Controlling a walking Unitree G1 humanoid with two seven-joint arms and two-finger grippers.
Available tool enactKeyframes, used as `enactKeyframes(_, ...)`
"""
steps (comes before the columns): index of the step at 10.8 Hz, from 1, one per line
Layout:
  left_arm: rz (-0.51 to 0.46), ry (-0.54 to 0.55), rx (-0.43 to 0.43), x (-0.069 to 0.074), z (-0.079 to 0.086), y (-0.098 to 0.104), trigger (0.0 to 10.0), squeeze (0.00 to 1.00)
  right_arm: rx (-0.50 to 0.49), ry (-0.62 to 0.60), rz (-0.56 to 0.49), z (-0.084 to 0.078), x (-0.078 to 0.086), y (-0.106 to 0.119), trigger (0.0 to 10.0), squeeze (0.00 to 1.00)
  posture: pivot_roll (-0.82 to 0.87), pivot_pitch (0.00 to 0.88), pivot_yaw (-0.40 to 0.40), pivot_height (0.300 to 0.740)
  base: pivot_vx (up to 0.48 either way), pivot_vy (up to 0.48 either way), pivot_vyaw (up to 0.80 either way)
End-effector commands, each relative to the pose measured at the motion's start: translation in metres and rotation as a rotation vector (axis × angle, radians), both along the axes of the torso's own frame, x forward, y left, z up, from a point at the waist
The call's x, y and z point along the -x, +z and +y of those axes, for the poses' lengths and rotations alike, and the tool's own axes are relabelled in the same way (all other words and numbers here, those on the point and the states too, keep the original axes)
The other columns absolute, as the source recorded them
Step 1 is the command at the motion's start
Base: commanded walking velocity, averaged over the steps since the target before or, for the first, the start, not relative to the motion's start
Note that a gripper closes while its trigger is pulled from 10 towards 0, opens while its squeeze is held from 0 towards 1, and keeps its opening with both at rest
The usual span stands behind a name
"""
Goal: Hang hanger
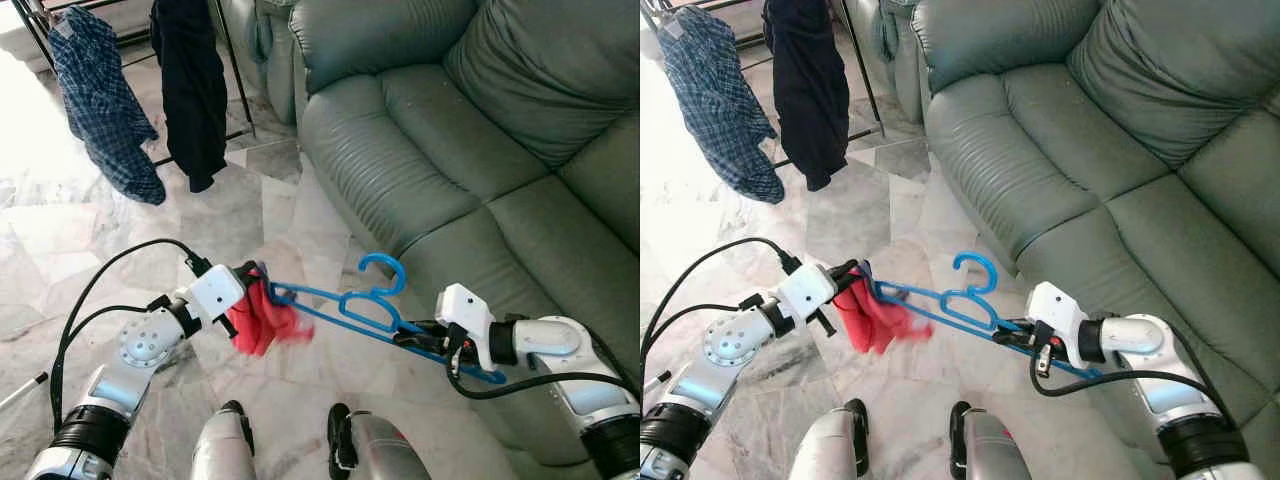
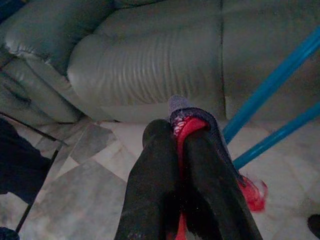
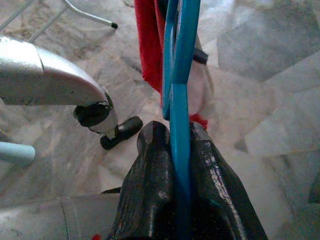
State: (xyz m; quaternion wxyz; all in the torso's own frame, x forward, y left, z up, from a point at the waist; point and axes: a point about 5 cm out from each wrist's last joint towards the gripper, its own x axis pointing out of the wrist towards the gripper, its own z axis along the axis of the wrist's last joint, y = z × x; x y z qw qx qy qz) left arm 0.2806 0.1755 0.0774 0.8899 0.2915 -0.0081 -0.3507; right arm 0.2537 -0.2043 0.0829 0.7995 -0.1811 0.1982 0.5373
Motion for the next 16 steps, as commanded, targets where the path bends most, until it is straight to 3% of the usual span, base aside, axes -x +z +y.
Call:
enactKeyframes(1,-0.007,-0.030,-0.017,0.002,-0.002,-0.002,10.0,0.00,-0.003,0.033,0.026,-0.001,0.005,0.002,10.0,0.00,-0.02,0.223,-0.055,0.740,0.000,0.000,0.00)
enactKeyframes(3,-0.017,-0.013,-0.042,-0.001,0.002,-0.004,10.0,0.00,0.059,0.061,0.048,-0.008,0.007,0.003,10.0,0.00,-0.02,0.218,-0.054,0.740,0.000,0.000,0.00)
enactKeyframes(4,-0.016,-0.019,-0.078,0.000,0.005,-0.006,10.0,0.00,0.193,-0.005,-0.062,-0.024,-0.007,0.003,10.0,0.00,-0.02,0.216,-0.054,0.740,0.000,0.000,0.00)
enactKeyframes(7,-0.008,-0.025,-0.087,0.000,0.006,-0.011,10.0,0.00,0.138,0.007,-0.022,-0.032,-0.009,0.019,10.0,0.00,-0.02,0.211,-0.051,0.740,0.000,0.000,0.00)
enactKeyframes(10,-0.006,-0.037,-0.094,0.002,0.005,-0.014,10.0,0.00,0.062,0.058,0.017,-0.025,-0.007,0.027,10.0,0.00,-0.02,0.211,-0.047,0.740,0.000,0.000,0.00)
enactKeyframes(14,-0.005,-0.054,-0.088,0.004,0.001,-0.016,10.0,0.00,0.062,0.052,0.032,-0.029,-0.008,0.030,10.0,0.00,-0.03,0.214,-0.045,0.740,0.000,0.000,0.00)
enactKeyframes(16,-0.051,-0.098,-0.021,0.001,-0.015,-0.001,10.0,0.00,0.029,0.011,0.004,-0.021,-0.015,0.024,10.0,0.00,-0.02,0.214,-0.048,0.740,0.000,0.000,0.00)
